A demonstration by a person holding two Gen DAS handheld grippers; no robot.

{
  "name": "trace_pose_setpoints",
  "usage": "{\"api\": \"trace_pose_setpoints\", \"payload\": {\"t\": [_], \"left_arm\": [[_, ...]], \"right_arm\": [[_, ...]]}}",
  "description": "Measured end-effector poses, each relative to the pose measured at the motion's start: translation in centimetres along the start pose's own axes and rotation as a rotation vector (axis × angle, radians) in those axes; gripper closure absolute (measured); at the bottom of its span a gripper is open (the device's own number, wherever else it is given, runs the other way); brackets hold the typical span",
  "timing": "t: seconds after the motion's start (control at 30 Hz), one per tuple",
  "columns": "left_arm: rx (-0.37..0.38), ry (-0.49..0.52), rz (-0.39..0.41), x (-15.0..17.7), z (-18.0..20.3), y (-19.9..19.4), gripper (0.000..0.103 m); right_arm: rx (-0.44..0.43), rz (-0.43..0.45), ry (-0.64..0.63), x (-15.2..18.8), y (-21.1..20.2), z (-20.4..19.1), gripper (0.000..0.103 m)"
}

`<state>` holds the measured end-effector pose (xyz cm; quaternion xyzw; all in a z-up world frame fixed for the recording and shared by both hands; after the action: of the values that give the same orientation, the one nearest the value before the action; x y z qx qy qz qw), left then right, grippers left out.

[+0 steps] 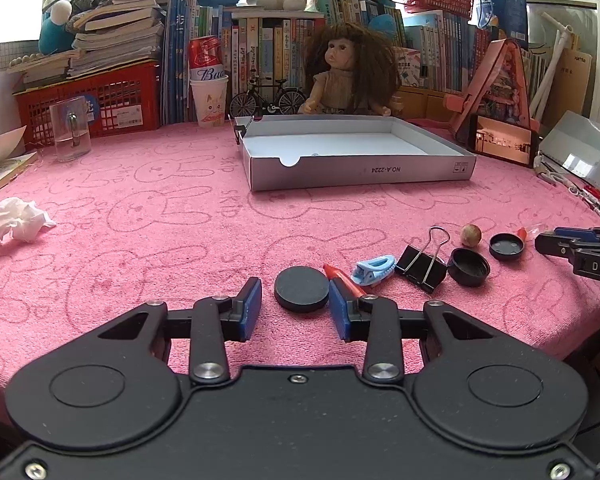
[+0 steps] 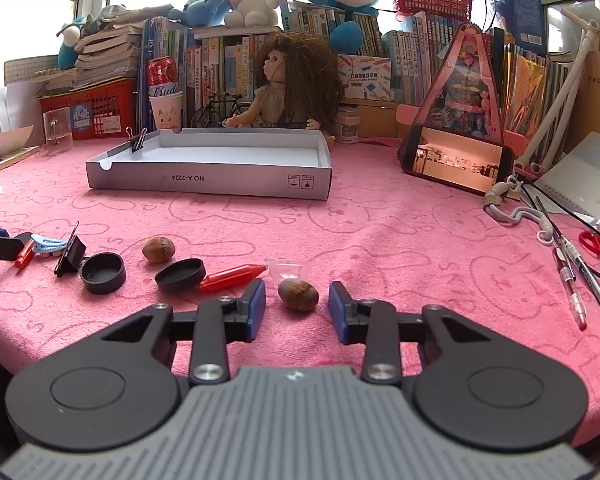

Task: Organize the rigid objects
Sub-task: 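Grasp the flat black disc with the left tool while the right tool grasps a brown nut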

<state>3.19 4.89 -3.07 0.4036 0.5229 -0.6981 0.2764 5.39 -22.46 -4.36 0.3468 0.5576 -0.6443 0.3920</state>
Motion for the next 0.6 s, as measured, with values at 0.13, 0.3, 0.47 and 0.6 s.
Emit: {"api": "trace_pose_setpoints", "payload": {"t": [0.13,0.3,0.47,0.6], "left_arm": [[-0.006,0.002,0.006,-0.2,0.1,0.5,0.07],[-0.005,0.014,0.015,-0.5,0.5,1.0,0.074],[-0.007,0.0,0.021,-1.3,0.2,1.2,0.074],[-0.018,-0.029,0.021,-2.1,-0.4,1.5,0.074]], "right_arm": [[0.001,-0.004,0.002,-0.1,0.0,-0.1,0.077],[-0.001,-0.004,0.005,-0.2,0.1,-0.2,0.077],[0.024,0.004,0.012,-0.6,0.3,0.2,0.077],[0.051,0.007,0.044,-1.4,0.7,1.1,0.077]]}}
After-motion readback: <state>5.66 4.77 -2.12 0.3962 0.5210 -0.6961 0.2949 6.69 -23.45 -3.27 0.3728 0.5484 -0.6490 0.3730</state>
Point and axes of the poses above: each gripper's, at about its wrist camera, not at the fingertips, and y roughly the way its jaws point, z to its right, x to its underside, the point moved 5 cm from there along y, roughly the way its jaws point, and after that the axes turned 12 degrees about x, right-handed, at the moved point
